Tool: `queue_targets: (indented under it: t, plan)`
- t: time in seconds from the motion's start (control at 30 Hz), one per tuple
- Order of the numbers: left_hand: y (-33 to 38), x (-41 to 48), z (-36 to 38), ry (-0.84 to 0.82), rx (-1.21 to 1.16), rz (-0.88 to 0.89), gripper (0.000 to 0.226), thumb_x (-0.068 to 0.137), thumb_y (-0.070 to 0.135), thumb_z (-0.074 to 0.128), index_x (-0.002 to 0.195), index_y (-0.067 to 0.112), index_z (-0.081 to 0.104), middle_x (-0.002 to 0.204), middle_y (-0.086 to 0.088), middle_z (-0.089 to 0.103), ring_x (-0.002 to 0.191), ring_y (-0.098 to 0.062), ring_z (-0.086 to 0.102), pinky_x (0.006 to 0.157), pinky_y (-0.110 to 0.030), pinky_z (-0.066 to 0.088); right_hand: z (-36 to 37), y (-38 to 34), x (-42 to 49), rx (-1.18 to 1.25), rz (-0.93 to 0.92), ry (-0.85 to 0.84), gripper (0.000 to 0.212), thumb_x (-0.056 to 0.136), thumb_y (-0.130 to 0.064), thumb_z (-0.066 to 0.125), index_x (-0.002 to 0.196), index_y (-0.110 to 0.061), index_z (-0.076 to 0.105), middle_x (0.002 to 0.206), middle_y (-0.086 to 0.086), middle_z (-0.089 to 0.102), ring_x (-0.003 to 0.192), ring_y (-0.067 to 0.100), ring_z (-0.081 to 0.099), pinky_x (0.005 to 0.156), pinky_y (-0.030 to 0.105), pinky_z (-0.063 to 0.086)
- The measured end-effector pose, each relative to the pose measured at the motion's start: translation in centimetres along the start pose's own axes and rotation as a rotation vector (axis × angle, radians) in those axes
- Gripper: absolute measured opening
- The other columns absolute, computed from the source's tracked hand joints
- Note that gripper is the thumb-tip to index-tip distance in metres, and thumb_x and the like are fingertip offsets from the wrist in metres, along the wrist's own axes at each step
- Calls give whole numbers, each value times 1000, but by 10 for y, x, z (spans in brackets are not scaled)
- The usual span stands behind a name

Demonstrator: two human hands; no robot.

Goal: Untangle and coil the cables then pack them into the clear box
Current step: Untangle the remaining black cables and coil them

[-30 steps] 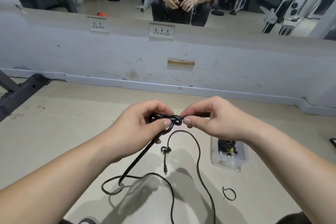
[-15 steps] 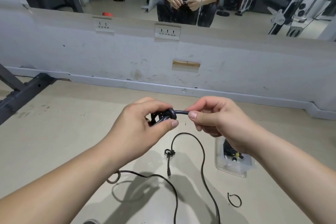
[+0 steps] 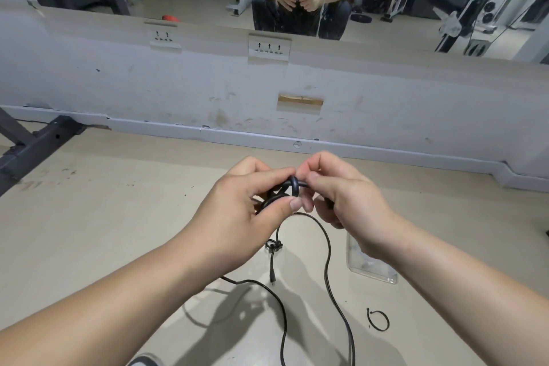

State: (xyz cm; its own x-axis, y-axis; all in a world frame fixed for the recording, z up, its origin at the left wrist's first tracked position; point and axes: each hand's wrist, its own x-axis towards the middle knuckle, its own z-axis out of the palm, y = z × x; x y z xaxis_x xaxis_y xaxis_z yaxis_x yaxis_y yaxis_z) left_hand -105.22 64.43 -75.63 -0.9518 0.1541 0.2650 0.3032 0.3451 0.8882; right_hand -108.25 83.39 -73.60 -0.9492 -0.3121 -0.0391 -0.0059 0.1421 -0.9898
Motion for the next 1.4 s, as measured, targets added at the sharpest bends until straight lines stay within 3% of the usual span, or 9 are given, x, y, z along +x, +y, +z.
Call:
queue_targets:
  t: [0.1,0.27,0.33,0.43,0.6,0.87,1.13,1.3,1.4]
  plan:
    - [-1,-1,1,27,-13,-52,32,84,28,84,111,44,76,93,10,60,78,-7,66,83,-27,55,0,3,3,16,3,63,23,96,2,44,98,-18,55,67,-2,60,43,9,33,40,14,27]
    - [-1,-2,2,-52,2,-14,38,88,21,82,118,43,76,90,9,55,83,-13,63,87,-41,57,12,13,1,-187,-24,33,10,91,-32,47,99,-37,48,80,-10,51,62,10,42,63,29,36]
    - [1,-3,4,-83,13,4,36,88,24,80,117,45,75,91,6,55,83,-18,63,85,-44,56,17,14,1,-64,21,66,13,96,-24,49,106,-32,48,80,-6,49,55,6,42,54,22,36]
    - [-2,2,5,-23,43,4,35,87,25,82,118,40,76,91,8,57,84,-12,63,86,-35,53,23,11,1,59,104,149,13,107,-20,43,106,-28,52,67,-6,53,48,8,43,41,18,30]
    - [-5,6,1,36,95,-47,22,90,27,78,110,35,75,91,7,58,81,-12,63,77,-40,59,8,0,4,236,153,43,15,101,-1,49,105,-7,63,86,9,69,68,24,60,51,32,43]
    - [-3,11,-7,193,-118,-197,30,85,19,83,110,29,68,84,7,67,74,-2,69,65,-10,50,-10,8,5,275,153,17,20,88,-28,74,86,-10,67,72,13,63,55,21,52,54,31,48]
    - [8,6,-3,4,-153,-154,26,82,14,87,103,28,78,100,2,74,88,-21,73,82,-51,60,2,8,3,183,53,19,25,95,-24,69,72,-13,67,64,12,62,48,18,46,50,28,42]
    - [2,5,-2,69,-71,-129,27,79,15,89,102,25,80,94,5,69,83,-16,71,74,-29,60,17,13,-2,327,206,11,26,96,-33,67,81,-12,72,69,6,63,53,15,49,52,27,42]
    - [0,3,-1,61,-8,-122,26,77,16,90,99,27,81,91,7,66,81,-13,69,73,-30,59,25,16,-6,211,226,57,31,101,-39,60,90,-16,79,79,1,70,68,14,58,58,27,45]
